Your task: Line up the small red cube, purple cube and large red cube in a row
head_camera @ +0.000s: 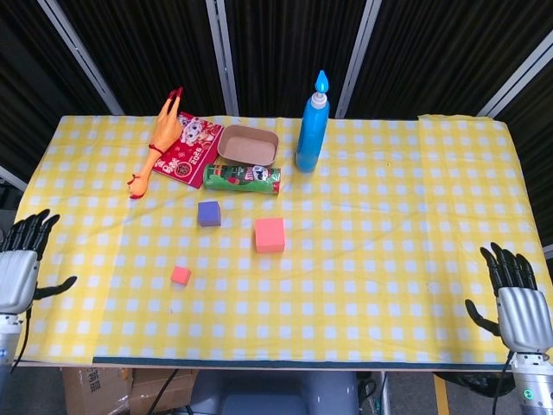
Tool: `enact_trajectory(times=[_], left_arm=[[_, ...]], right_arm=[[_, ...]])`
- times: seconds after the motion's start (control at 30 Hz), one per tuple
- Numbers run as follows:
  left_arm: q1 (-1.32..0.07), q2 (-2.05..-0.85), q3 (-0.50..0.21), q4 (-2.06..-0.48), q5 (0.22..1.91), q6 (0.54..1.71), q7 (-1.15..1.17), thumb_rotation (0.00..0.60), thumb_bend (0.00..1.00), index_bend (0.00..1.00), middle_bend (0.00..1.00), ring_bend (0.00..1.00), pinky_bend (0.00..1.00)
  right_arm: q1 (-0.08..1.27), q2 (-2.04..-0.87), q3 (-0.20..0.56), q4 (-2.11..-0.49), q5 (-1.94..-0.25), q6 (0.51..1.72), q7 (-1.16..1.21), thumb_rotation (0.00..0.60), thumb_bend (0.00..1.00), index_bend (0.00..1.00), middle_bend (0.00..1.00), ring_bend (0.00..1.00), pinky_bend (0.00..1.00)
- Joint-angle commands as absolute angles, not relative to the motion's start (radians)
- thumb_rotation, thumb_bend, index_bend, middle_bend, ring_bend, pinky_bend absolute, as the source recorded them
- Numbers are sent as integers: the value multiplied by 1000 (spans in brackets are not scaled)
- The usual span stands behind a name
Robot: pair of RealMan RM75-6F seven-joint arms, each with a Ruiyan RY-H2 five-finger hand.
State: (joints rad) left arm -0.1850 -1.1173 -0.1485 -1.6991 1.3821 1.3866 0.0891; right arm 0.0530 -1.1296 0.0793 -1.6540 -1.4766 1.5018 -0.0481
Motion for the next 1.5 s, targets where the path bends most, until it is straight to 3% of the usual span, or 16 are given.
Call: enact_trajectory(times=[0.03, 0.23, 0.4, 0.63, 1.0, 1.5], left_arm=[[-307, -1080, -251, -1755, 1246, 1246, 157, 600, 250, 119, 0, 0, 63], [-477, -1130, -342, -1737, 1025, 1101, 325, 600, 283, 198, 0, 0, 73], [-608, -1210, -366, -1670, 824, 1026, 491, 600, 262, 213, 0, 0, 73], [-779, -1339, -365, -1561, 564, 1013, 694, 600, 197, 222, 0, 0, 73], [-936, -1514, -348, -1412, 409, 1007, 811, 600, 196, 309, 0, 0, 73], [-1047, -1670, -329, -1248, 340, 978, 857, 600, 196, 258, 0, 0, 73]], right_arm=[[55, -1129, 79, -1656, -1475, 1497, -47, 600, 367, 0, 0, 0, 36], [55, -1123, 79, -1662, -1467, 1488, -30, 600, 367, 0, 0, 0, 36], [55, -1115, 79, -1668, -1458, 1480, -12, 600, 367, 0, 0, 0, 36], [58, -1105, 78, -1676, -1451, 1465, 8, 600, 367, 0, 0, 0, 36], [63, -1093, 79, -1686, -1444, 1448, 38, 600, 367, 0, 0, 0, 36], [63, -1087, 80, -1689, -1441, 1445, 67, 600, 367, 0, 0, 0, 36]])
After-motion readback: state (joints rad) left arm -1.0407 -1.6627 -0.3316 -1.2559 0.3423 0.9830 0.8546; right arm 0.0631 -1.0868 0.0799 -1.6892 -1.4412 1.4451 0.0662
